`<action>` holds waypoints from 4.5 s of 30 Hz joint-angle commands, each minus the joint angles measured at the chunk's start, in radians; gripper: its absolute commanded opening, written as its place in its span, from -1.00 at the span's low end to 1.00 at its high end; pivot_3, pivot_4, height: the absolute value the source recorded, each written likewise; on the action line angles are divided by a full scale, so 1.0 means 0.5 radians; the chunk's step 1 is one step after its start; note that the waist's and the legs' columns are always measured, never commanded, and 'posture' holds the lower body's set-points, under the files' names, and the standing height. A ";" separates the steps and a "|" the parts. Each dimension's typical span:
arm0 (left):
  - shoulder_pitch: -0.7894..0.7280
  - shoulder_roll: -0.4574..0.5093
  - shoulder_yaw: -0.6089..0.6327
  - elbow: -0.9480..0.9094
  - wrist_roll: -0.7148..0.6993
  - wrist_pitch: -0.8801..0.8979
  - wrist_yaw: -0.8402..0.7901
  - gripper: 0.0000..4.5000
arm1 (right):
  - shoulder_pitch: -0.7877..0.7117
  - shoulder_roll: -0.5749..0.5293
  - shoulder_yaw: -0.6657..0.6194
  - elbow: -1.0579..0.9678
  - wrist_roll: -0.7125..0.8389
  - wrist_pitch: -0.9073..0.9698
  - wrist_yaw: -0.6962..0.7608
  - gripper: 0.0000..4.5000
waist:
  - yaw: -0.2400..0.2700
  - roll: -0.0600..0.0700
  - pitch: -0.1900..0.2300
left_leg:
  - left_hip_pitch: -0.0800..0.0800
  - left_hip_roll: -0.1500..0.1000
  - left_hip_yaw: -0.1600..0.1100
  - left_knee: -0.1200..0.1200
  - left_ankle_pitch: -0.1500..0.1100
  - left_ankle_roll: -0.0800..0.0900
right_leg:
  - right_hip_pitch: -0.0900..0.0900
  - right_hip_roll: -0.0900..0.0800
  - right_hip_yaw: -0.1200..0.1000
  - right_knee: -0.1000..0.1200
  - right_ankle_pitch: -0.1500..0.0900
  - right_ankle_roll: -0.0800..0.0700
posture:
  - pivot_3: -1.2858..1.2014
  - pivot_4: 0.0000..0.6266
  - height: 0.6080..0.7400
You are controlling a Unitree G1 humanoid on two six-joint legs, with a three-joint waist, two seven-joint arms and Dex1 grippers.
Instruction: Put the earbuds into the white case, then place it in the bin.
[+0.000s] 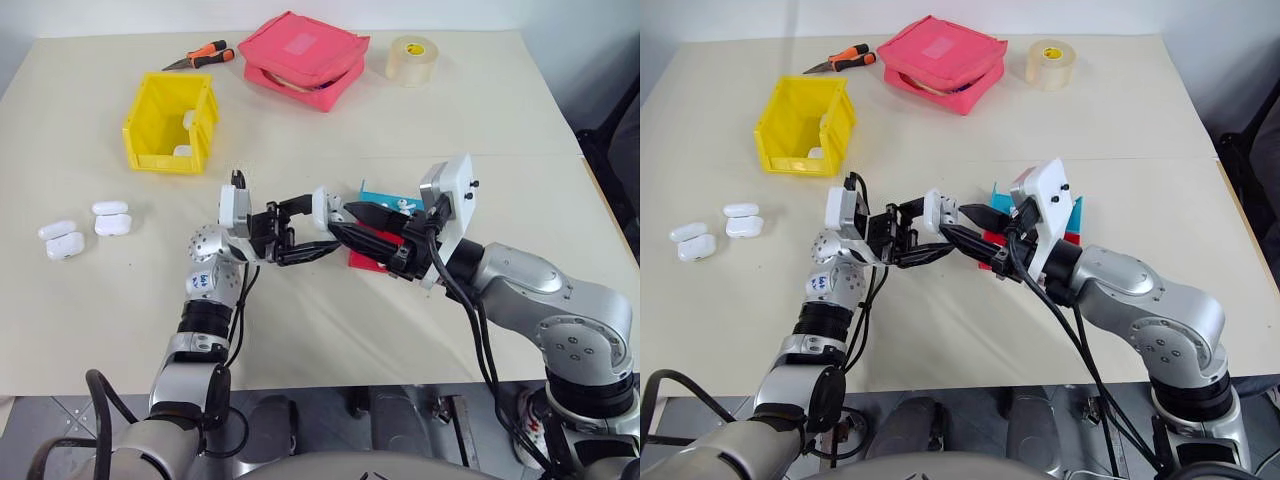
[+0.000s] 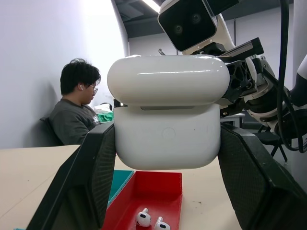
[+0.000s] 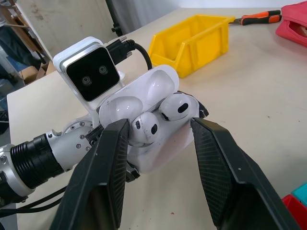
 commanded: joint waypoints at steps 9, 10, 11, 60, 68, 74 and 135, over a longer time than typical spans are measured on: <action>-0.125 0.036 0.049 0.030 -0.086 -0.057 -0.056 0.24 | -0.008 -0.209 -0.182 -0.062 0.052 0.072 0.095 -0.06 | -0.002 0.000 0.000 | -0.001 0.000 0.000 0.000 0.000 0.000 | 0.000 0.000 0.000 0.000 0.000 0.000 | 0.03 -0.52 1.00; -0.129 0.037 0.051 0.038 -0.087 -0.058 -0.056 0.24 | -0.012 -0.220 -0.195 -0.066 0.059 0.079 0.100 -0.06 | -0.002 0.000 0.000 | -0.001 0.001 0.000 0.000 0.000 0.000 | 0.000 0.000 0.000 0.000 0.000 0.000 | 0.03 -0.52 1.00; -0.132 0.037 0.054 0.043 -0.088 -0.056 -0.058 0.24 | -0.016 -0.230 -0.207 -0.070 0.066 0.085 0.103 -0.06 | 0.000 0.000 0.000 | -0.001 0.001 0.000 0.000 0.000 0.000 | 0.000 0.000 0.000 0.000 0.000 0.000 | 0.03 -0.52 1.00; -0.265 0.366 0.290 0.290 -0.067 -0.117 0.052 0.24 | 0.963 -0.652 -1.163 0.011 -0.584 -0.076 0.658 0.70 | 0.042 -0.005 -0.001 | -0.002 -0.001 0.006 0.001 -0.001 0.002 | 0.006 0.001 0.006 -0.003 0.004 0.004 | 0.03 -0.52 1.00; -0.066 0.292 0.214 -0.010 -0.091 -0.046 0.061 0.24 | 0.282 -0.850 -0.682 0.255 -0.611 0.141 0.746 -0.19 | 0.038 -0.005 -0.001 | 0.000 -0.001 0.007 0.001 -0.001 0.002 | 0.004 0.000 0.007 -0.003 0.004 0.004 | 0.03 -0.52 1.00; 0.071 0.238 0.165 -0.207 -0.105 0.002 0.110 0.24 | -0.363 -0.938 -0.046 0.644 -0.863 0.311 0.944 -0.19 | 0.036 -0.005 -0.001 | 0.001 -0.001 0.005 0.004 0.000 0.003 | 0.002 0.000 0.006 -0.003 0.005 0.003 | 0.03 -0.52 1.00; 0.382 0.198 0.081 -0.578 -0.132 0.013 0.323 0.24 | -1.651 0.051 0.885 2.779 -2.458 -0.533 1.983 -0.19 | -0.070 -0.001 0.000 | -0.003 0.001 0.003 0.004 0.000 0.002 | -0.003 -0.001 -0.003 -0.003 0.005 0.003 | 0.03 -0.52 1.00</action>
